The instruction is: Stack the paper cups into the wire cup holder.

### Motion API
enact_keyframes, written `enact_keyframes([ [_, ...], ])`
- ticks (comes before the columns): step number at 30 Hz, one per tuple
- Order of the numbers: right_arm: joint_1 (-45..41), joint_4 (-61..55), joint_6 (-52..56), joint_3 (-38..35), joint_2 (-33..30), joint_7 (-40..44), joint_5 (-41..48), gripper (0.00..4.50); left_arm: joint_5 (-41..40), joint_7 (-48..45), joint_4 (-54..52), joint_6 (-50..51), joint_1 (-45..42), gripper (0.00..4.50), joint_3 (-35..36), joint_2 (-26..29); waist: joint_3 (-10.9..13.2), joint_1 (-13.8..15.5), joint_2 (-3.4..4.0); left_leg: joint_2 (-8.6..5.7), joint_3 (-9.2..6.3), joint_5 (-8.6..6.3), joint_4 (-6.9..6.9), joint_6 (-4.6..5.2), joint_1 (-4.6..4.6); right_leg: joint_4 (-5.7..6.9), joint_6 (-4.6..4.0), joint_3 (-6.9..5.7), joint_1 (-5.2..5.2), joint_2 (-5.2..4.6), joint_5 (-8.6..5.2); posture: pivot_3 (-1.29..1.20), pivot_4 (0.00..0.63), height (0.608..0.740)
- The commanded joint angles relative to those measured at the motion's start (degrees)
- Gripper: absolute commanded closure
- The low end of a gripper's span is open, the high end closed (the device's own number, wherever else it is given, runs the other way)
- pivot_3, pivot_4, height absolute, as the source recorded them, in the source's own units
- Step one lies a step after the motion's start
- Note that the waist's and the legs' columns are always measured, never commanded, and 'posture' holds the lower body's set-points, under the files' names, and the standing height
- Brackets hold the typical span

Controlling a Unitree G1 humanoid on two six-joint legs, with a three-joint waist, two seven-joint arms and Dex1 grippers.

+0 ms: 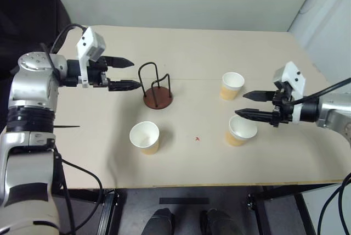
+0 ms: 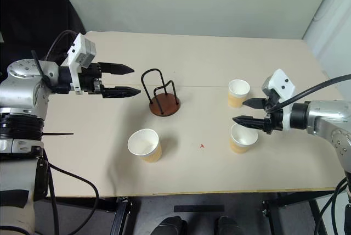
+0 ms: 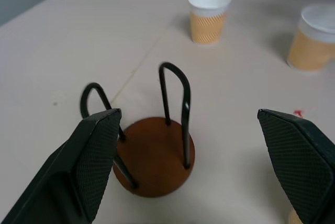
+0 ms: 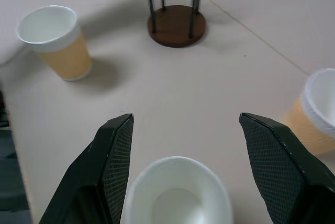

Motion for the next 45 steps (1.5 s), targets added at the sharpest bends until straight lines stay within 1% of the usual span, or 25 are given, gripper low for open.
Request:
enact_keyframes([
  [1,-1.70,-1.14,0.59,0.07,0.25,-0.66,0.92,1.26,0.18,0.29,0.35,0.11,-1.87,0.00,1.08,-0.07,0.00,0.04,0.00,0.00,-0.01,0.00,0.01,0.00,-0.01,-0.01,0.01,0.00,0.00,0.01,0.00,0.00,0.150,0.740],
  [5,-2.63,-0.44,0.63,2.03,-0.29,-0.05,-0.22,1.26,0.29,3.73,1.93,0.09,-1.37,0.00,2.31,-1.54,0.00,0.09,0.00,0.00,0.00,-0.01,0.04,0.02,-0.02,-0.02,0.04,0.01,0.00,0.01,0.02,0.00,0.150,0.740],
  [9,-4.26,-0.38,2.03,2.57,-0.15,-0.35,0.53,1.26,-0.30,4.91,0.39,0.47,1.36,0.00,2.68,-2.63,0.00,0.00,0.00,0.00,0.00,-0.01,0.03,0.02,-0.04,-0.02,0.04,0.02,-0.02,0.01,0.02,0.00,0.150,0.740],
  [14,-6.67,0.16,4.26,2.73,0.03,-0.59,1.09,1.26,-0.90,4.22,-3.95,1.91,5.55,0.00,2.41,-3.35,0.00,0.01,0.00,0.02,0.00,-0.01,0.04,0.02,-0.05,-0.02,0.04,0.03,-0.03,0.05,0.02,0.00,0.150,0.740],
  [17,-9.12,1.05,6.37,2.35,0.22,-0.83,1.75,1.26,0.39,3.80,-5.25,0.70,7.01,0.00,1.00,-3.51,0.00,0.06,0.00,0.02,0.00,-0.01,0.06,0.02,-0.05,-0.01,0.04,0.03,-0.03,0.05,0.02,0.00,0.150,0.740],
  [23,-13.70,3.00,7.69,2.10,0.47,-1.02,1.90,1.26,2.88,6.57,-0.98,-2.09,3.84,0.00,0.16,-6.09,0.00,0.25,0.00,0.01,-0.01,-0.01,0.10,0.02,-0.05,0.01,0.06,0.04,-0.03,0.05,0.03,0.00,0.150,0.740],
  [29,-16.54,2.27,9.67,0.64,1.45,-0.83,5.61,1.26,4.26,7.02,1.17,-4.30,2.74,0.00,-0.58,-7.78,0.00,0.06,0.00,0.02,0.00,-0.01,0.05,0.02,-0.06,-0.01,0.06,0.05,-0.06,0.07,0.03,0.00,0.150,0.740],
  [39,-17.18,2.21,8.85,1.11,2.00,-2.03,5.32,1.26,6.96,10.58,6.97,-9.42,-0.32,0.00,-1.23,-13.21,0.00,0.28,0.00,0.02,-0.01,-0.01,0.09,0.02,-0.10,-0.01,0.06,0.06,-0.07,0.07,0.03,0.00,0.150,0.740],
  [45,-16.70,2.10,8.53,1.04,1.62,-2.08,5.04,1.26,7.52,11.28,8.10,-10.41,0.18,0.00,-1.16,-15.27,0.00,0.17,0.00,0.02,0.00,-0.01,0.08,0.02,-0.10,-0.01,0.06,0.06,-0.08,0.07,0.03,0.00,0.150,0.740],
])
